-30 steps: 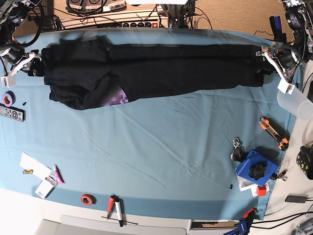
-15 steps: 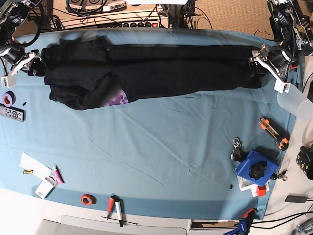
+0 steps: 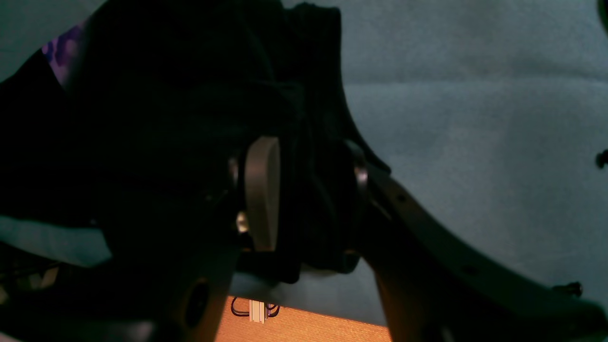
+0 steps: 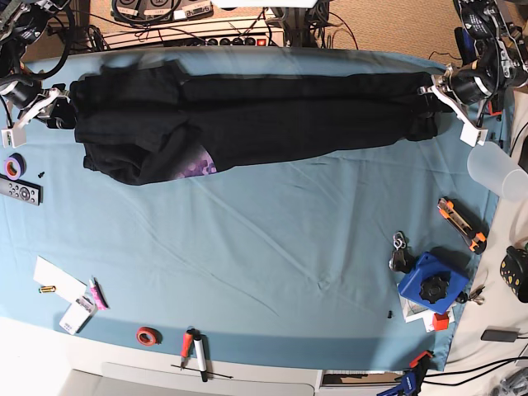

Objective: Layout the t-shirt on the table in an organized manner, then fold the t-shirt properly
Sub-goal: 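Release the folded hem and lift both grippers, then grasp the end of the folded strip with the left gripper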

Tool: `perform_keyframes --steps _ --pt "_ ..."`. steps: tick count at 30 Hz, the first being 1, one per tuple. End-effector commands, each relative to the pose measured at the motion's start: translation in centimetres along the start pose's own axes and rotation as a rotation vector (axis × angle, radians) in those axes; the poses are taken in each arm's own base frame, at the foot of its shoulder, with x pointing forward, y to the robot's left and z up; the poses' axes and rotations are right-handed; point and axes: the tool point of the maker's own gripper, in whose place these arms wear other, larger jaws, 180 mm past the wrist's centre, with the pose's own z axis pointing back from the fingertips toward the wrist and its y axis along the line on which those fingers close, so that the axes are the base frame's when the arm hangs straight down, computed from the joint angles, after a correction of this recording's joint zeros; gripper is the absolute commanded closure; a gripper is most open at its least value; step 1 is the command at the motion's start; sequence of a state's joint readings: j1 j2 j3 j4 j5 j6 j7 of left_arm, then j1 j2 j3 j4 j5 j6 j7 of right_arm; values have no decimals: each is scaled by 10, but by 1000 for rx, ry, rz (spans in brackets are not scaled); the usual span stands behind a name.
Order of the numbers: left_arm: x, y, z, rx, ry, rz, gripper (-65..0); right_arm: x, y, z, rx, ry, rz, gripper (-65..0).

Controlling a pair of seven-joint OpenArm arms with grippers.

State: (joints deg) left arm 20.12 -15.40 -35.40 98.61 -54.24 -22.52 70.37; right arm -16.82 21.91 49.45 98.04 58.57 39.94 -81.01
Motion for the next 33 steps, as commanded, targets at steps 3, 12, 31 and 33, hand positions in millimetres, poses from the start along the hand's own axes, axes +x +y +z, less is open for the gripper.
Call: perform_keyframes --steps 3,12,31,33 --pt "-6 8 3 43 44 -22 0 16 -2 7 -9 -41 32 -200" --pt "37 43 28 191 25 -148 0 19 -2 7 -8 -52 32 -200" --pt "44 30 34 170 14 -197 0 44 0 5 -2 -128 43 -200" --pt "48 25 36 170 2 -217 0 44 0 5 -3 -127 43 -200"
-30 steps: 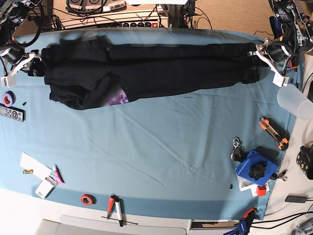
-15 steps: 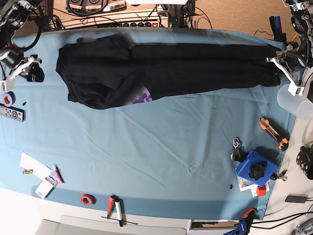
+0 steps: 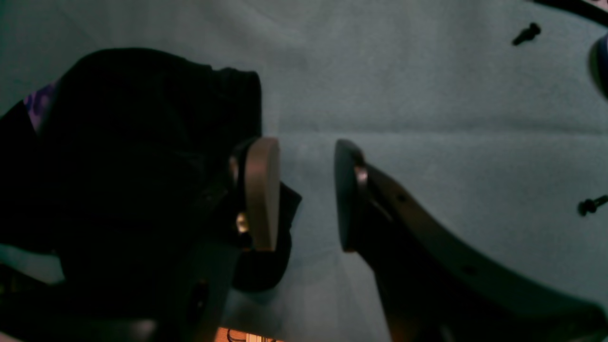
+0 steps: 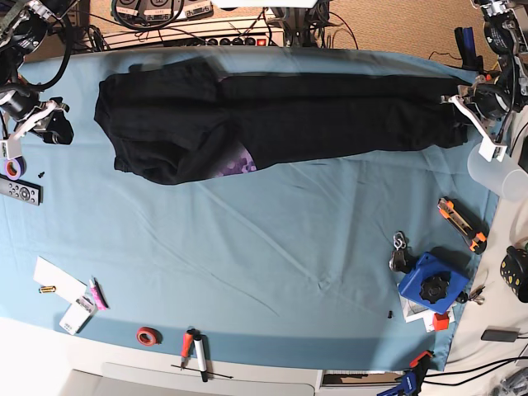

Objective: Layout the t-shirt on the table in an organized manner, then fold the t-shirt properly
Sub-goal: 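Grasp the end of the folded strip with the left gripper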

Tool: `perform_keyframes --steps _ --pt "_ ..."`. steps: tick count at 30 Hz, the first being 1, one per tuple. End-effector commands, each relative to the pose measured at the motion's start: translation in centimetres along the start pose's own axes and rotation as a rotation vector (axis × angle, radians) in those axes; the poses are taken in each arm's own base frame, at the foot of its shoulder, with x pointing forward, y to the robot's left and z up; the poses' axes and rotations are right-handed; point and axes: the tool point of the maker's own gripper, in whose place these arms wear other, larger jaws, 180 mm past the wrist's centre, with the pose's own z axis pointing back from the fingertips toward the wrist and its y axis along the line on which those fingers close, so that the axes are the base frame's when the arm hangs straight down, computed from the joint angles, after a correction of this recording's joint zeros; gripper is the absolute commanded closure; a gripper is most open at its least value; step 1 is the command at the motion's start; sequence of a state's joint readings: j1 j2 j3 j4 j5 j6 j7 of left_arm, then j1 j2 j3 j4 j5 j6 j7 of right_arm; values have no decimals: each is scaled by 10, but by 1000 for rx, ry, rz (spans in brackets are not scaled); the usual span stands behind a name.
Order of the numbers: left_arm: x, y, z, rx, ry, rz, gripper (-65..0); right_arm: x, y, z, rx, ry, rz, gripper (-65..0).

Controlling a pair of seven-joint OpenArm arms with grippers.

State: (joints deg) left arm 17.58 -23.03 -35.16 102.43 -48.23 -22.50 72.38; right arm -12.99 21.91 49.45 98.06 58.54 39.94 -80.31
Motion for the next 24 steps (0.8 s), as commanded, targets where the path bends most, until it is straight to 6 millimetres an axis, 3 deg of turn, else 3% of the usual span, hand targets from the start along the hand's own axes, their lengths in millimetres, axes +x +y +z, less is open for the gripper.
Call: perform_keyframes --steps 1,9,13,15,20,24 --pt "11 -1 7 1 -32 -25 0 18 -2 7 -8 -50 32 -200" --pt "5 13 7 83 -10 -46 -3 18 -2 7 -8 -51 32 -200" --pt "-8 14 7 84 -1 -36 -202 18 -2 7 -8 -51 32 -200" --pt "-16 14 7 85 4 -21 -242 18 -2 7 -8 -51 32 -200" --pt "-31 22 5 152 41 54 -243 19 -2 7 -8 -52 32 -200" --pt "-33 12 -1 116 26 113 -228 19 -2 7 -8 -52 32 -200"
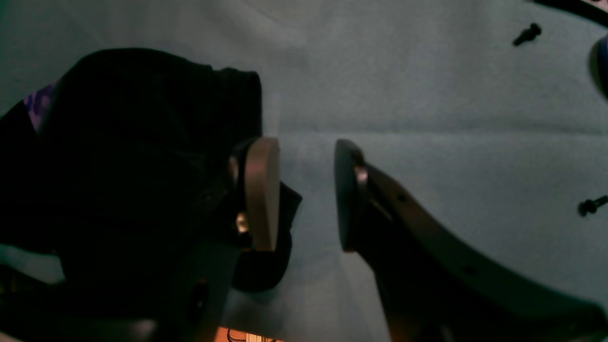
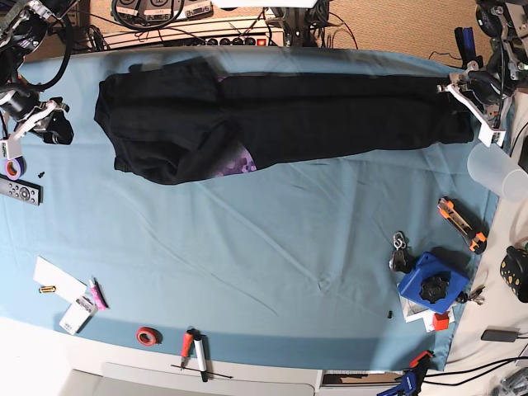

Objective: Layout the t-shirt on the table in an organized manner, then fold the t-shirt properly
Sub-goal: 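Grasp the end of the folded strip with the left gripper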

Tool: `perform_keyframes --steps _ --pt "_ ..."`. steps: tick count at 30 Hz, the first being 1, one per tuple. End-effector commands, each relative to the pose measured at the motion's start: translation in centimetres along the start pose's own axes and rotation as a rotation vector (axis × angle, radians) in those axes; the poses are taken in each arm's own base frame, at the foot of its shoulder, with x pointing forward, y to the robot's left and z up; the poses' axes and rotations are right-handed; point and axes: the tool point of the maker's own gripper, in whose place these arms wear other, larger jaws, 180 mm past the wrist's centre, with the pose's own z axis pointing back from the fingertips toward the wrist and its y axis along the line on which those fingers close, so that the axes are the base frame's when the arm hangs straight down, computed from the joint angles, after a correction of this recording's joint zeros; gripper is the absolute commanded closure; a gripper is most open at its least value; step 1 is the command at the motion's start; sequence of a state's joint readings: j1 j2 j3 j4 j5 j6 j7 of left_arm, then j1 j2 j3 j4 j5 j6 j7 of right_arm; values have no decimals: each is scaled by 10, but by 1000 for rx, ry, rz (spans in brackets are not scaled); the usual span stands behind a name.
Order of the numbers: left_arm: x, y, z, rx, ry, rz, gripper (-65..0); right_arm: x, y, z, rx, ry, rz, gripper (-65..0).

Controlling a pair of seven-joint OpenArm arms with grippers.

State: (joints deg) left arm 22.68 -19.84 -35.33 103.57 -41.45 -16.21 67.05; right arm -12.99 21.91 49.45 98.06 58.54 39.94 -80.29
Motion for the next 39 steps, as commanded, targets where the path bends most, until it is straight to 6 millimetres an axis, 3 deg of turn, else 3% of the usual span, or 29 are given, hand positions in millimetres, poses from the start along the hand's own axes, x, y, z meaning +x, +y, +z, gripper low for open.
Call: perform_keyframes --steps 1,4,5,16,21,30,34,39 --pt "-1 -3 1 -12 7 3 -195 18 -2 7 -8 -51 32 -200" --pt "-2 -9 1 -44 7 12 -12 18 -2 7 -8 -51 32 -200" --pt "-1 -10 1 -48 5 10 0 18 -2 7 -8 -51 32 -200" --pt "9 -16 7 -103 -20 -54 0 19 -2 7 -7 -52 32 -200" --pt "29 -46 28 -247 -77 -227 0 19 -2 7 -8 -53 32 -200" --pt "66 -100 73 -267 -261 -466 0 20 -2 7 -7 -58 32 -200" --pt "67 -135 90 -315 -339 -555 0 22 -2 7 -7 -65 33 -200" --pt "60 -163 85 -384 -362 -554 0 23 -2 7 -6 -73 33 -200"
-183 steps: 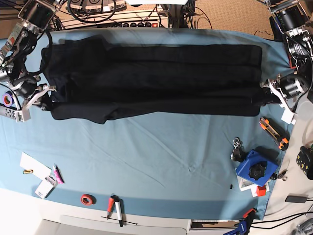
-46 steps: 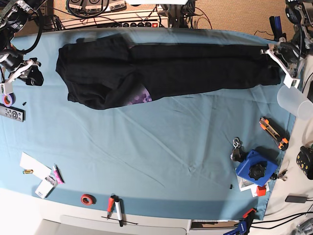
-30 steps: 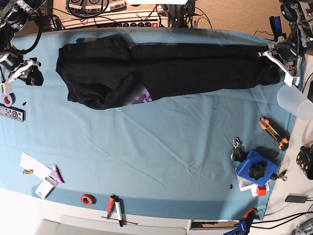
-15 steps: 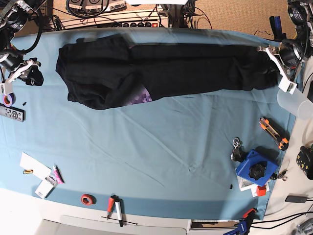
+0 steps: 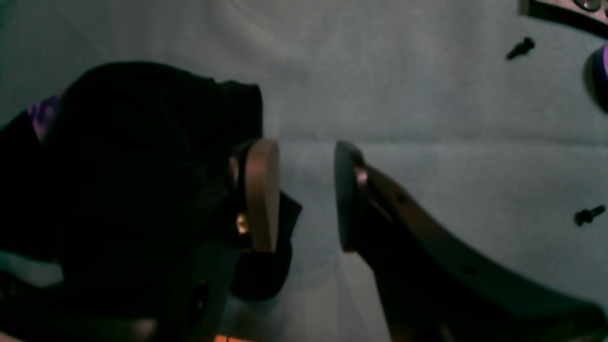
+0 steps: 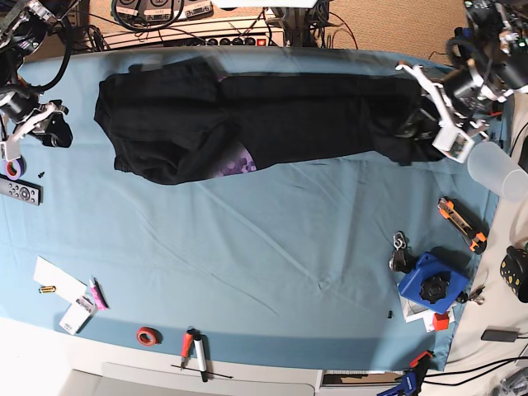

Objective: Layout the t-shirt on the table in an organized manner, then fold the t-shirt properly
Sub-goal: 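Grasp the end of the folded strip with the left gripper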

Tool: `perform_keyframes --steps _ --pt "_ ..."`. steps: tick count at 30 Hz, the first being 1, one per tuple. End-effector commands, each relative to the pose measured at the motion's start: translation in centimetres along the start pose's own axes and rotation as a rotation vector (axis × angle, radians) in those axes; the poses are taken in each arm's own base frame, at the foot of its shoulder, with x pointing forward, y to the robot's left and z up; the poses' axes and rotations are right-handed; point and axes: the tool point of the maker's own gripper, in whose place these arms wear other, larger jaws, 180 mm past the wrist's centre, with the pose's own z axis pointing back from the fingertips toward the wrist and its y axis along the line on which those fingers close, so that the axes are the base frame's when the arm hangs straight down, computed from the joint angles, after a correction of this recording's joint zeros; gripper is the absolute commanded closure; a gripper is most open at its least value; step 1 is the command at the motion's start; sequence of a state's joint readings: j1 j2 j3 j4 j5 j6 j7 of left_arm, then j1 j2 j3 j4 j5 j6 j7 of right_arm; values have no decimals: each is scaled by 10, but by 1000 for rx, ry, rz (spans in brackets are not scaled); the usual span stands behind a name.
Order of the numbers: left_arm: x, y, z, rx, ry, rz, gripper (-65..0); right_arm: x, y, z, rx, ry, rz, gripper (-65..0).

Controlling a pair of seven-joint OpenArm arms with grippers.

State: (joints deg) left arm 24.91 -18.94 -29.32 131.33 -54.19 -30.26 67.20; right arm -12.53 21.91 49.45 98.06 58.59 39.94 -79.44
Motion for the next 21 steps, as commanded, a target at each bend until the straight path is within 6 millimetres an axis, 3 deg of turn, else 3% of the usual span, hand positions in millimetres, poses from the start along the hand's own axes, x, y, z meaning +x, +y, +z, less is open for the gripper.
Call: perform_keyframes --steps 1,5,11,18,21 --pt "10 -8 -2 -23 -44 -17 0 18 -2 7 -7 -52 32 -200" --pt "14 -32 -24 -71 -54 -61 0 19 -2 7 -7 -58 32 -200" --pt "27 -48 -60 -15 -60 -127 0 19 -2 7 -7 -59 32 -200" --pt "27 -107 -102 -131 -48 -151 0 20 -2 7 -7 -63 32 -200" --pt "27 -123 -115 -145 -42 -194 0 20 -2 7 -7 -63 32 -200"
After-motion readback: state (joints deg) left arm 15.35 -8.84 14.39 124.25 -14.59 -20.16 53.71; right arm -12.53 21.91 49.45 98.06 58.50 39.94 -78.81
